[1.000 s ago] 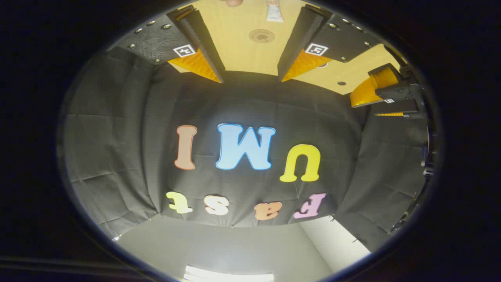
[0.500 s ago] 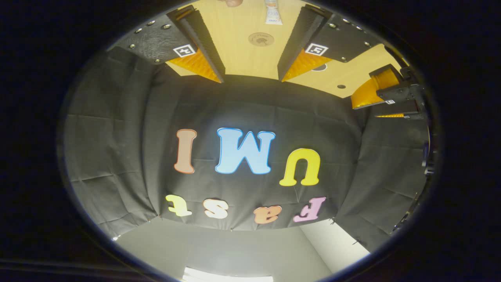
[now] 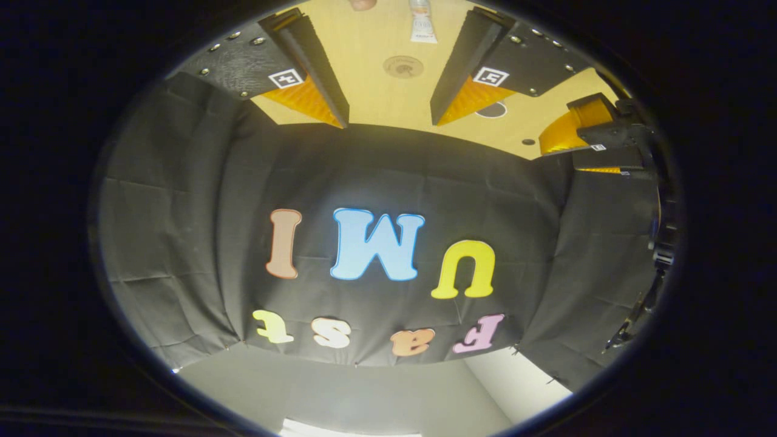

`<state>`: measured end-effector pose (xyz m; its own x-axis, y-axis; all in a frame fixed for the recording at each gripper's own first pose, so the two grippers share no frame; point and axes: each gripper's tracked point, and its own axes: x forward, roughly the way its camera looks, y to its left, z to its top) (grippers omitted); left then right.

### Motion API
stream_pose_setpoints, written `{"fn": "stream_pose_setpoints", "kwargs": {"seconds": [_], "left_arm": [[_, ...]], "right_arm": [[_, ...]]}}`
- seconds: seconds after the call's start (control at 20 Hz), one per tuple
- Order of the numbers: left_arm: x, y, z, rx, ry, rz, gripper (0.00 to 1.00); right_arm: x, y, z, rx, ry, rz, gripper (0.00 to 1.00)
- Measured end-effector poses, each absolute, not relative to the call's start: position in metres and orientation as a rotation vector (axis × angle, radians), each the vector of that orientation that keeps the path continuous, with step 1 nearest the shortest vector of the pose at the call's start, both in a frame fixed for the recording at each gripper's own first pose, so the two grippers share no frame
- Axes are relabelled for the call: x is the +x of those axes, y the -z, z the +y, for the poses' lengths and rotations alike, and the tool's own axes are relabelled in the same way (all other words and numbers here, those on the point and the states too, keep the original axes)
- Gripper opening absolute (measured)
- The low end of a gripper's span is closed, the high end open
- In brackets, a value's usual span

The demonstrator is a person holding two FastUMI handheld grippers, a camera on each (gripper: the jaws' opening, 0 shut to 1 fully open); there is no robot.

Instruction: Put the toothbrush and toothpaste on the desktop into the cup, then pick up the cup and place it on the coaster on the desktop.

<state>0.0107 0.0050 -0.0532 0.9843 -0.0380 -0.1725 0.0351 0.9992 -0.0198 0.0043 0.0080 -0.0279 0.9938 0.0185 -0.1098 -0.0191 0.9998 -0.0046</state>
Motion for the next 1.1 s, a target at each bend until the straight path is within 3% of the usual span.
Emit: {"fn": "stream_pose_setpoints", "kwargs": {"seconds": [1.1], "left_arm": [[0.017, 0.232, 0.02, -0.063, 0.031, 0.811, 0.91]], "right_arm": [[0.018, 0.185, 0.042, 0.032, -0.148, 0.728, 0.86]]}}
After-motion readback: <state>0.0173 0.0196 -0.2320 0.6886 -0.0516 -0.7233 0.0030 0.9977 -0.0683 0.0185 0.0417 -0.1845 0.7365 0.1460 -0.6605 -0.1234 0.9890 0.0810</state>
